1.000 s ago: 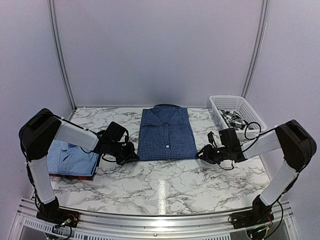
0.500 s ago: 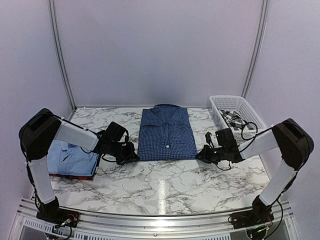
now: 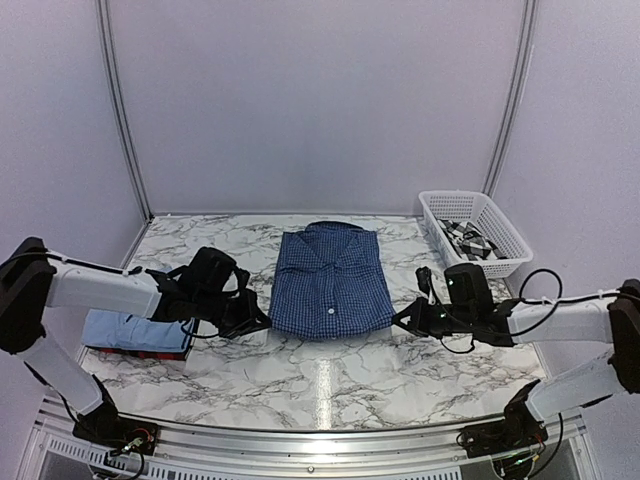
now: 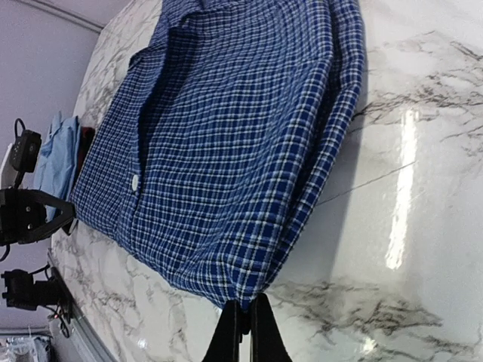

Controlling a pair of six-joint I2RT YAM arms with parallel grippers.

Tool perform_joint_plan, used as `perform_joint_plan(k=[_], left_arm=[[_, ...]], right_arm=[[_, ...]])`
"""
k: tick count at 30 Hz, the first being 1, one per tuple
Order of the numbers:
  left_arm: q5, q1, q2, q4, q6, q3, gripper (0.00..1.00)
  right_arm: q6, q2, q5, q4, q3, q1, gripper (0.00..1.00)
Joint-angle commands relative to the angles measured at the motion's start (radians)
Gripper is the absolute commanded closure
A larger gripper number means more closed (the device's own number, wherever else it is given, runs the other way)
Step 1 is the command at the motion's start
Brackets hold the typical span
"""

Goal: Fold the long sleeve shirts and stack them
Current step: Move the 2/3-rectangle-folded shirt to the center of the board.

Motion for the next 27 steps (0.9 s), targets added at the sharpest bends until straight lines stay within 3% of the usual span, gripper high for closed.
perform_joint_plan(k=[1,7,16,22,25,27], left_arm=[[-0.082,-0.048,-0.158,-0.072,-0.018,-0.077,1.0],[-0.146,-0.117,-0.345,-0.111,-0.062,-0.174,1.0],[-0.158,-0.201,-0.346,-0.045,-0.118,-0.316,1.0],[-0.151,-0.22,-0.33,-0.016,-0.142,-0.374,1.0],[-0.145,-0.22,-0.315,-0.01,-0.142,-0.376,1.0],[-0.141,-0.22,-0.308,-0.001,-0.142,-0.378,1.0]], right_arm=[[0.071,-0.161,0.076,-0.095,-0.032,0.084,1.0],[0.154,-0.36,0.16,-0.193,-0.091,0.209,1.0],[0.237,-0.317,0.209,-0.176,-0.198,0.396,1.0],[0.182,-0.391,0.311,-0.369,-0.09,0.43,0.7],[0.118,-0.34,0.328,-0.381,0.027,0.427,0.65],[0.073,-0.239,0.271,-0.294,0.095,0.426,0.65]])
